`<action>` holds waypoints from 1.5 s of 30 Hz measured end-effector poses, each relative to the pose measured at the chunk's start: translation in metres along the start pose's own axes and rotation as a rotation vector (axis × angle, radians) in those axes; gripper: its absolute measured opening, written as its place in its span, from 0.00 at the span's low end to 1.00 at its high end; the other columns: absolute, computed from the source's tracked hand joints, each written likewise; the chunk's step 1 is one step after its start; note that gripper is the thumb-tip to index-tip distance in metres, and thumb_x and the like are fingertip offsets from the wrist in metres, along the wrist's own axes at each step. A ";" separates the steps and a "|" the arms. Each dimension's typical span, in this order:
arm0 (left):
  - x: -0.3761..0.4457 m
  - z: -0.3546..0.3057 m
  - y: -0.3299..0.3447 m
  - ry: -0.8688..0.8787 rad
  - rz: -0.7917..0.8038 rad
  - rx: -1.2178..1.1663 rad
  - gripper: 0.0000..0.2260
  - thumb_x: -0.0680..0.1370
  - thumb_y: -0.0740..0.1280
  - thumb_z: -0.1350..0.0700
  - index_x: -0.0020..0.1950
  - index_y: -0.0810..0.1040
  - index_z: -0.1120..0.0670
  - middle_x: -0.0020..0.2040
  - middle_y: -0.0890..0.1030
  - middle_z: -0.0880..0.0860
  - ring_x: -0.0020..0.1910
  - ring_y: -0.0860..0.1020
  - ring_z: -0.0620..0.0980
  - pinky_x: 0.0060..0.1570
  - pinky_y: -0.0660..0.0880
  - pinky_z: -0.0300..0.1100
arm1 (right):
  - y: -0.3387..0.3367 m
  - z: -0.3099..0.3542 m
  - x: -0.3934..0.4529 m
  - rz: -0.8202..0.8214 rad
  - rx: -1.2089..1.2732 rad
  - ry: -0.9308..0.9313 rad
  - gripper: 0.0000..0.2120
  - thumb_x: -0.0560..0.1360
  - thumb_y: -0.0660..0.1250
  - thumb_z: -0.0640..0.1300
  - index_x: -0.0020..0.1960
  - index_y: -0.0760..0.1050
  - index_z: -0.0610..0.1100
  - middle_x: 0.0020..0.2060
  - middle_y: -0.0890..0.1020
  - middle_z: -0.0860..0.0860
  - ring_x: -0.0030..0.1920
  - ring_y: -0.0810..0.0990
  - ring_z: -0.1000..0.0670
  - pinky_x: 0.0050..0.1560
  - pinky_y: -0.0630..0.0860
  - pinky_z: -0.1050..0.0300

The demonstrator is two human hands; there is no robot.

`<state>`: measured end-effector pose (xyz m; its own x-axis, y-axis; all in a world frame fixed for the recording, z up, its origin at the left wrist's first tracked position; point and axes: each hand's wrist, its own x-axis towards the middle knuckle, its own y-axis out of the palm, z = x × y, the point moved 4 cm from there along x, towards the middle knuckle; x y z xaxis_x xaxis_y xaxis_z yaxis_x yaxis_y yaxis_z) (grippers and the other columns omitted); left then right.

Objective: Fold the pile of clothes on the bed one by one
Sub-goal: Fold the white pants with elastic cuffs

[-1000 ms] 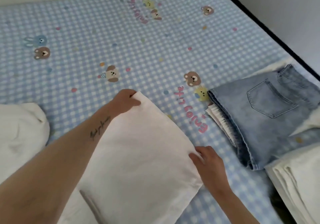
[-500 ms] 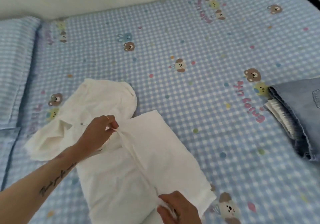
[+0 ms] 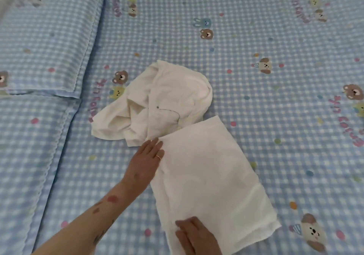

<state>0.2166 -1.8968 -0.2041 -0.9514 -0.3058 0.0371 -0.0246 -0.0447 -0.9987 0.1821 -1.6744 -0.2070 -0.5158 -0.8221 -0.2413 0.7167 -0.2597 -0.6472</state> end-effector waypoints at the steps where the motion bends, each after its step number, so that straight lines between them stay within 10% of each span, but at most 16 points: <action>1: -0.004 -0.020 0.008 0.016 -0.023 -0.054 0.20 0.66 0.65 0.68 0.57 0.81 0.61 0.61 0.79 0.60 0.62 0.76 0.59 0.61 0.72 0.55 | -0.006 -0.004 0.004 -0.129 -0.058 -0.102 0.12 0.74 0.65 0.54 0.49 0.84 0.50 0.43 0.83 0.55 0.44 0.80 0.60 0.45 0.74 0.70; 4: -0.012 -0.067 0.035 0.049 0.103 -0.137 0.23 0.76 0.54 0.56 0.70 0.70 0.58 0.71 0.69 0.57 0.71 0.66 0.55 0.70 0.63 0.52 | -0.011 -0.021 0.032 -0.124 -0.336 -0.132 0.23 0.80 0.51 0.53 0.69 0.71 0.45 0.70 0.70 0.46 0.70 0.67 0.49 0.67 0.61 0.49; 8: -0.042 -0.032 0.060 -0.239 0.266 -0.161 0.29 0.79 0.48 0.43 0.69 0.71 0.60 0.71 0.69 0.58 0.69 0.69 0.57 0.65 0.69 0.58 | -0.049 -0.108 0.040 -0.052 -0.644 0.032 0.26 0.80 0.41 0.57 0.74 0.61 0.51 0.77 0.52 0.54 0.77 0.51 0.51 0.71 0.50 0.41; 11: -0.065 -0.022 0.068 -0.464 0.288 -0.319 0.31 0.81 0.41 0.42 0.75 0.59 0.61 0.75 0.59 0.62 0.74 0.60 0.59 0.70 0.61 0.57 | -0.075 -0.157 -0.001 -0.265 -0.458 0.577 0.25 0.81 0.51 0.55 0.76 0.54 0.50 0.76 0.55 0.43 0.76 0.56 0.41 0.72 0.53 0.36; 14: -0.067 -0.023 0.074 -0.918 0.169 -0.825 0.34 0.79 0.58 0.44 0.78 0.44 0.54 0.77 0.51 0.62 0.75 0.55 0.60 0.73 0.56 0.53 | -0.053 -0.140 -0.036 -0.490 0.052 0.952 0.36 0.77 0.65 0.48 0.77 0.50 0.44 0.74 0.56 0.35 0.72 0.60 0.35 0.69 0.58 0.41; 21: -0.059 -0.051 0.063 -1.153 0.049 -1.168 0.41 0.76 0.67 0.56 0.77 0.39 0.43 0.74 0.63 0.51 0.66 0.70 0.57 0.63 0.67 0.46 | 0.007 -0.072 -0.025 -0.583 0.532 0.972 0.38 0.75 0.69 0.42 0.77 0.51 0.49 0.67 0.67 0.35 0.64 0.71 0.36 0.62 0.67 0.50; 27: -0.092 -0.118 0.030 -1.369 -0.041 -1.227 0.39 0.77 0.66 0.60 0.78 0.43 0.49 0.75 0.61 0.53 0.70 0.67 0.56 0.62 0.62 0.38 | -0.059 -0.099 -0.037 -0.651 0.363 0.782 0.30 0.75 0.64 0.35 0.73 0.61 0.52 0.61 0.77 0.43 0.58 0.76 0.41 0.53 0.67 0.55; 31: -0.135 -0.216 0.018 -1.563 0.188 -1.498 0.35 0.77 0.64 0.66 0.77 0.48 0.52 0.56 0.77 0.65 0.51 0.78 0.62 0.36 0.74 0.36 | -0.122 -0.144 -0.049 -0.458 0.146 0.698 0.32 0.77 0.61 0.37 0.76 0.55 0.55 0.69 0.71 0.44 0.63 0.72 0.39 0.58 0.67 0.49; 33: -0.147 -0.232 0.009 -1.500 0.244 -1.394 0.30 0.73 0.68 0.69 0.73 0.64 0.51 0.37 0.75 0.60 0.33 0.74 0.56 0.29 0.71 0.33 | -0.135 -0.164 -0.053 -0.376 0.115 0.726 0.32 0.79 0.60 0.43 0.77 0.47 0.52 0.72 0.65 0.42 0.68 0.68 0.38 0.64 0.63 0.46; 36: -0.132 -0.199 -0.008 -1.085 -0.062 -0.853 0.16 0.72 0.69 0.54 0.60 0.79 0.48 0.49 0.76 0.62 0.46 0.76 0.57 0.49 0.75 0.43 | -0.130 -0.175 -0.053 -0.386 0.260 0.881 0.40 0.77 0.59 0.59 0.77 0.38 0.49 0.75 0.58 0.44 0.73 0.59 0.39 0.70 0.57 0.43; 40: -0.072 -0.139 0.030 -0.908 0.314 -0.709 0.36 0.77 0.63 0.45 0.78 0.47 0.51 0.75 0.56 0.62 0.73 0.58 0.60 0.71 0.58 0.54 | -0.096 -0.154 -0.046 -0.334 0.170 0.800 0.45 0.75 0.65 0.56 0.76 0.35 0.51 0.73 0.62 0.39 0.68 0.67 0.36 0.64 0.66 0.43; 45: -0.042 -0.139 0.045 -0.652 0.531 -0.801 0.35 0.80 0.59 0.48 0.72 0.32 0.38 0.62 0.72 0.60 0.56 0.74 0.54 0.61 0.70 0.47 | -0.098 -0.148 -0.043 -0.362 0.027 0.629 0.29 0.80 0.57 0.44 0.77 0.48 0.52 0.67 0.72 0.44 0.62 0.74 0.39 0.57 0.70 0.48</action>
<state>0.2127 -1.7533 -0.2551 -0.5672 -0.5481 -0.6147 -0.0795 0.7793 -0.6216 0.0646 -1.5384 -0.2403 -0.8894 -0.2370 -0.3910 0.4571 -0.4796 -0.7490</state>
